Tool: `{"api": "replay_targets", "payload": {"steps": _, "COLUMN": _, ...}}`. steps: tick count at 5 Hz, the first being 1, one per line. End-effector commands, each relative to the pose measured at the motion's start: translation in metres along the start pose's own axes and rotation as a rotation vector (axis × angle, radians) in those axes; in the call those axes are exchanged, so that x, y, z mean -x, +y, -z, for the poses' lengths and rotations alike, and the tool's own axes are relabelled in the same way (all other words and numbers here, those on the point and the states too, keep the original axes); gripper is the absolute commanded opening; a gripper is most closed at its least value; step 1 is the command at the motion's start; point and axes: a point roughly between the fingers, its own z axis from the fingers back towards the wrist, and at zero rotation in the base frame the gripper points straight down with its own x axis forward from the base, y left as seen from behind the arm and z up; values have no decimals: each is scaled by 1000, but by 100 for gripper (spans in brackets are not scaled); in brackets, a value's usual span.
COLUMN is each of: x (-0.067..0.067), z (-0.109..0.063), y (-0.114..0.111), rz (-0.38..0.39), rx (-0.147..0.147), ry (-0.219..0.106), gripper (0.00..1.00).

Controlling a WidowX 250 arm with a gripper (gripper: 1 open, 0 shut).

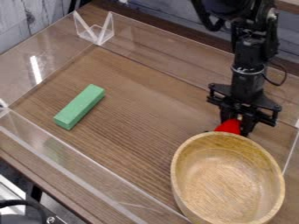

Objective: Move the red object to the right side of the table

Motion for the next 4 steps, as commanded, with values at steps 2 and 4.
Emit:
{"api": "replay_targets", "payload": {"steps": 2, "x": 23, "z": 12, "y": -15, "rz": 12, "rx": -6, "ry": 34, "gripper": 0}}
{"api": "replay_targets", "payload": {"steps": 4, "x": 32, "z": 18, "y": -20, "rz": 5, "rx": -17, "ry": 39, "gripper": 0}}
